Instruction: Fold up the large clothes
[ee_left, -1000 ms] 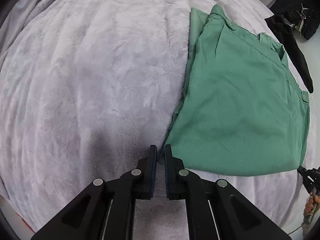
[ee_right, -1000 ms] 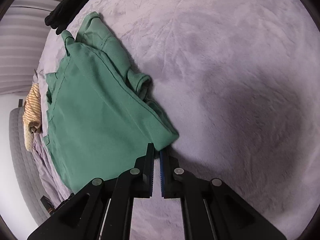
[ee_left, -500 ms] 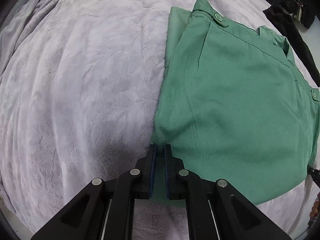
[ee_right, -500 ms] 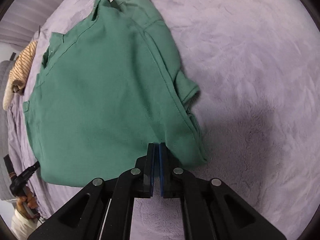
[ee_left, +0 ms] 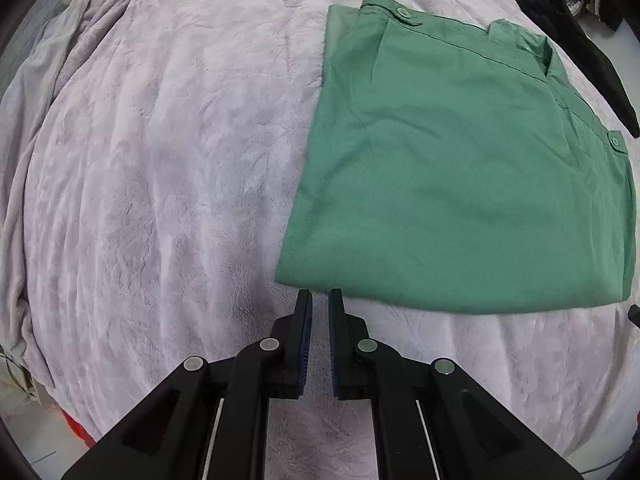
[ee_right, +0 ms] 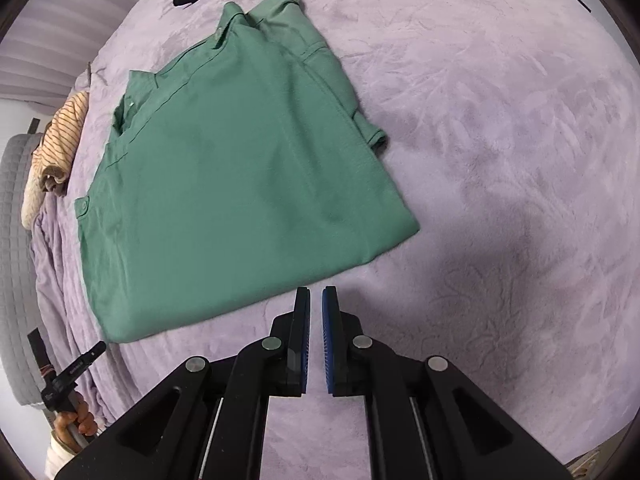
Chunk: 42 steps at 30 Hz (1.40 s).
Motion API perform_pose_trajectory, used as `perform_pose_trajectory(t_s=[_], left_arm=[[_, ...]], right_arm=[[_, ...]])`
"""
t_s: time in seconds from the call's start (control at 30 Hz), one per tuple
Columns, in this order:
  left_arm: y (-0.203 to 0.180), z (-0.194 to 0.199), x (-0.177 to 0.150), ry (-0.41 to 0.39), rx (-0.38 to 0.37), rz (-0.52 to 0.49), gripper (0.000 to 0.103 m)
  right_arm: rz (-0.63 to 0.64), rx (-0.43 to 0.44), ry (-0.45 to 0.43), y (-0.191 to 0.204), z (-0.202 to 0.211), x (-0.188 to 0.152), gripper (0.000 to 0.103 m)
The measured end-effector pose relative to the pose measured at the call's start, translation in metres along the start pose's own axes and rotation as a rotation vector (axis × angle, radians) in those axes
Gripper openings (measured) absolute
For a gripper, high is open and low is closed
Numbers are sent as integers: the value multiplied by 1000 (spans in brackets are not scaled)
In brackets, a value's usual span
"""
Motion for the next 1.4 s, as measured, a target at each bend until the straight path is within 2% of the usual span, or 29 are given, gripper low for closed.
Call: perform_pose_trajectory(t_s=[0.23,0.53,0.57,0.6,0.63,0.67,0.8,1.07,1.13,1.17,1.2,1.33,1.37,1.4], left_arm=[[-14,23,-28,0,-4,-12,8],[-25,49,-38,-5,0,-8,8],[-25,48,-38,7,-3,-8,16],[-26,49,-40,14,-3,-9,36],[-27,50,-41,12,8,-6,95],[-27,56,-41,-24,23,-4,101],[-33,68,-41,-42,3,-26,102],[-38,82,-35,-83,9,-22,102],[-38,84,-34,-94,21,-27,102],[-38,84,-33,-96,21,-31,102],[-38,84,-33,-94,20,-31,102],[-43,88,-37,-84,-5,-36,102],[-44,90,-37,-88,-7,-37,102],[-46,92,-38,-91,-8,-39,102]], right_arm=[[28,49,7,43,8,-5,7],[75,50,-2,76,21,-10,7],[83,47,-4,80,22,-11,7],[91,46,-6,83,24,-11,7],[100,45,-8,87,26,-11,7],[106,44,-9,90,28,-11,7],[131,45,-20,101,35,-11,7],[180,41,-37,123,45,-9,7],[206,34,-49,131,49,-9,26],[218,34,-56,135,51,-9,61],[231,39,-69,140,53,-10,85],[296,22,-119,155,65,-10,89],[311,18,-129,159,66,-10,98],[324,19,-129,162,67,-10,103]])
Point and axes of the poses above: each gripper's, at about its wrist camera, not at the fingertips, and z roughly against the way its jaws point, y to its left, x to its top, the point moved 5 cm from there along -z, roughly the way its jaws point, and after that the axes turned 15 degrees about z, right-handed, at the moved point
